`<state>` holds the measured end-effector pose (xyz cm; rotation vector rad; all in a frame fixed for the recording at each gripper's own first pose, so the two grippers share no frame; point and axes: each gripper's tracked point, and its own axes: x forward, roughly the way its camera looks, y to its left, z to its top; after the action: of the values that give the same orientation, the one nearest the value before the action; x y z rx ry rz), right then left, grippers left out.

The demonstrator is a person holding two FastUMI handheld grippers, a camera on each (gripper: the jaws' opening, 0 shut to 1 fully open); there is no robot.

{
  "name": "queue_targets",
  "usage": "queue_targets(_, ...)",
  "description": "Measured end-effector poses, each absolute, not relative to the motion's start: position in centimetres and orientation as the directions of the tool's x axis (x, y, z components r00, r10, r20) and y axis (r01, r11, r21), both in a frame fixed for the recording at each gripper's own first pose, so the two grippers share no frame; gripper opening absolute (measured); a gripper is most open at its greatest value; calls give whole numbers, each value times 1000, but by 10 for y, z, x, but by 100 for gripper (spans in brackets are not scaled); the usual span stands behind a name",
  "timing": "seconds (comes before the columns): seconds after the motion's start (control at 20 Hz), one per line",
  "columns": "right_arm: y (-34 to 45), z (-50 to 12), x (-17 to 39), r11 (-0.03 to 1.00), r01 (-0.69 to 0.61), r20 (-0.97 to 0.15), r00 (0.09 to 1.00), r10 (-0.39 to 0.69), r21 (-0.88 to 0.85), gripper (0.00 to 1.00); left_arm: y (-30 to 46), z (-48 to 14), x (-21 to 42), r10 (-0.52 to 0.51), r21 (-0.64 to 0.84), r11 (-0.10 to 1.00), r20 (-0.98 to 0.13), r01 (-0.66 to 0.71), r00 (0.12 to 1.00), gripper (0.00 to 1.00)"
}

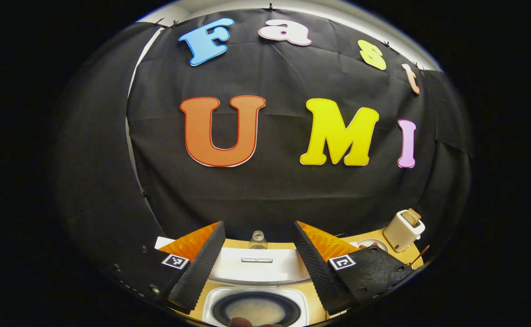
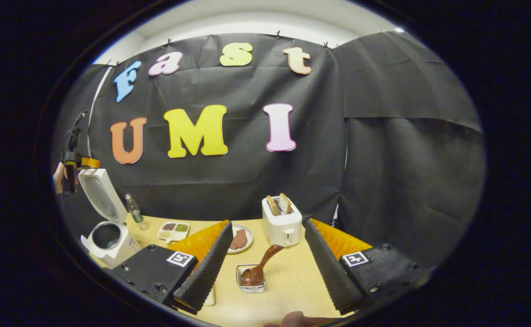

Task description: Close the left gripper, press the button to open the rice cooker; take a wooden spoon from the chopstick holder with the right hand, scoop a spoonful of rice and pour it into the rice cooker, then put the wooden spoon back into the chopstick holder.

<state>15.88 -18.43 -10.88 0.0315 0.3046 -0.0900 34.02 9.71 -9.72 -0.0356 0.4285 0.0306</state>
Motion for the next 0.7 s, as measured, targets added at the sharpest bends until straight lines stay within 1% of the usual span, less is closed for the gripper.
queue_targets(0.05,-178,-107,159,996,84,-297,952,-75,19,100,96,-98,331,17,-12,1000,-434,-25,901,97)
queue_targets(0.2,-154,-102,155,998,37,-284,958,-23,43,100,91,-103,291,-15,-36,999,-506,-4,862,97)
queue_targets(0.3,-142,-108,152,997,18,-296,955,5,77,100,86,-114,258,-45,-52,998,-558,19,829,97)
queue_targets(0.45,-129,-116,140,994,5,-320,947,32,112,100,72,-132,210,-123,-174,985,-618,18,777,96)
queue_targets(0.55,-122,-120,129,992,-6,-333,942,48,125,100,70,-152,184,-137,-218,976,-649,-11,749,96)
queue_targets(0.7,-116,-126,116,993,-17,-349,935,58,119,100,73,-187,152,-110,-182,983,-688,-24,717,95)
